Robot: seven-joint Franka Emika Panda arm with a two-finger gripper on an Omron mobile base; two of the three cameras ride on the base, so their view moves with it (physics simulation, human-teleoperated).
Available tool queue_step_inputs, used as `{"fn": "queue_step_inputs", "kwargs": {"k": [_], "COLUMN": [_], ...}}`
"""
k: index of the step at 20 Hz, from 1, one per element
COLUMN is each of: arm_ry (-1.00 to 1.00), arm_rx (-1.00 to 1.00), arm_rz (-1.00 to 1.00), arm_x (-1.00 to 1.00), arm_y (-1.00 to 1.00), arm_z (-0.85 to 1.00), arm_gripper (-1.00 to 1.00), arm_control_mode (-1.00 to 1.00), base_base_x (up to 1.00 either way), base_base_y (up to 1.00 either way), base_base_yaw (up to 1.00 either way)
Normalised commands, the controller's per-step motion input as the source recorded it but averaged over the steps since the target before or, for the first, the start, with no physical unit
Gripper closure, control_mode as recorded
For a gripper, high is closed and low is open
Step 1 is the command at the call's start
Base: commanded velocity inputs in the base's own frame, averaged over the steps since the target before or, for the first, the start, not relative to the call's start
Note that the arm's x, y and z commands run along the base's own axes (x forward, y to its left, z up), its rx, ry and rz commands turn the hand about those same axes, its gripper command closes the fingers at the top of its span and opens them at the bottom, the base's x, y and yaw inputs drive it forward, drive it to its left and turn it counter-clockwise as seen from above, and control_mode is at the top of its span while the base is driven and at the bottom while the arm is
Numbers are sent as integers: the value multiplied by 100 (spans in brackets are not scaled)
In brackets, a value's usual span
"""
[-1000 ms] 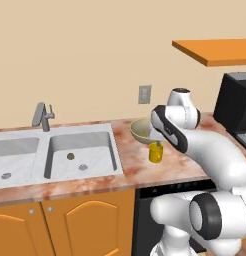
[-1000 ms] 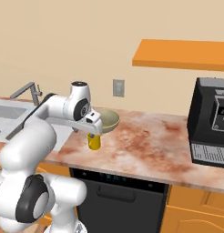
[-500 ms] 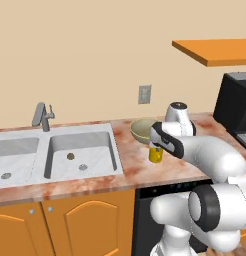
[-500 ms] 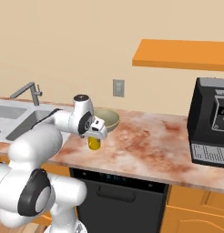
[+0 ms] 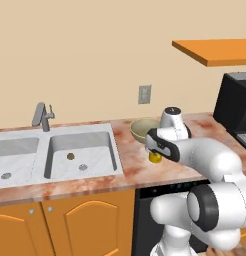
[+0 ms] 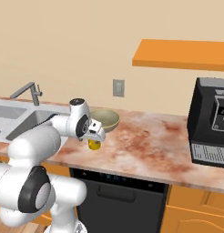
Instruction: Clear the mugs and bowl far away from the sink.
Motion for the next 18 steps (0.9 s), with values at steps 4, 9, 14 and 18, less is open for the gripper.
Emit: {"fn": "queue_step_inputs", "kwargs": {"k": [4,9,14,18], "arm_ry": [0,0,0,-3], "arm_rx": [0,2,1,0], "arm_rz": [0,0,0,0], "arm_x": [0,0,6,21], "arm_y": [5,9,6,0], "arm_z": [-3,-13,-9,-4], "arm_gripper": [-100,-100,-100,-100], "arm_control_mode": [-100,-100,-100,-100], "base_base_x": [0,0,0,0], "base_base_y": [0,0,0,0], "base_base_yaw": [0,0,0,0]}}
